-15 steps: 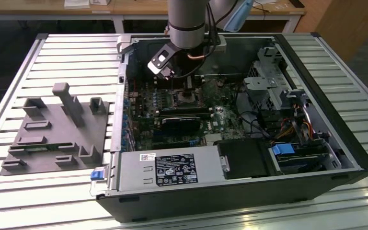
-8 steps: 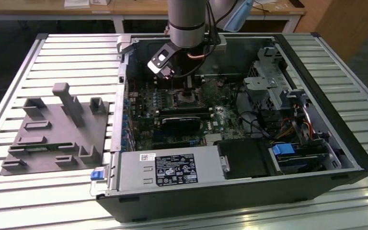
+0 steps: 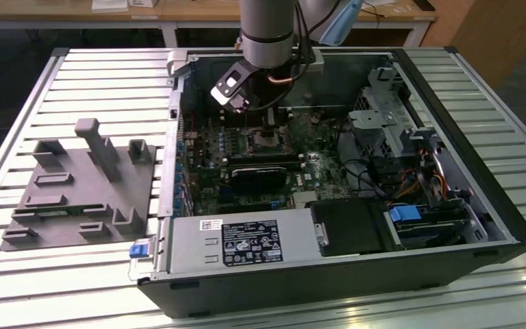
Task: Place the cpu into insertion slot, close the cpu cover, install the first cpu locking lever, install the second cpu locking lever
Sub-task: 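Place the cpu into insertion slot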
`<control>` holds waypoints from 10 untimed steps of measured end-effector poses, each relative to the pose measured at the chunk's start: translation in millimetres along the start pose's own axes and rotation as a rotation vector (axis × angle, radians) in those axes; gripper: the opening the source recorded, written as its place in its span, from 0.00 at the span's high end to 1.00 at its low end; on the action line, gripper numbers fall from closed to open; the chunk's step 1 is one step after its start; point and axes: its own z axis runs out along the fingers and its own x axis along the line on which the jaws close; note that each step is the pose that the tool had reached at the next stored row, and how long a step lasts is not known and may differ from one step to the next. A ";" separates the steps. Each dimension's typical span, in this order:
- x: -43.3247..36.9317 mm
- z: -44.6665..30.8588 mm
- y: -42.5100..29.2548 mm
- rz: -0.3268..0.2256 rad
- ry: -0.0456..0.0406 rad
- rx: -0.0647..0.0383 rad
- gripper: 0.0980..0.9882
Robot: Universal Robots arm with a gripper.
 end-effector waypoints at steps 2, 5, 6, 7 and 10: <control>0.0 -1.6 0.1 0.000 0.0003 0.000 1.00; 0.1 -5.2 0.4 0.000 0.0004 0.000 1.00; 0.1 -6.6 0.5 0.000 0.0004 0.000 1.00; 0.1 -8.0 0.6 0.000 0.0003 0.000 1.00; 0.1 -13.3 1.0 0.000 0.0004 0.000 1.00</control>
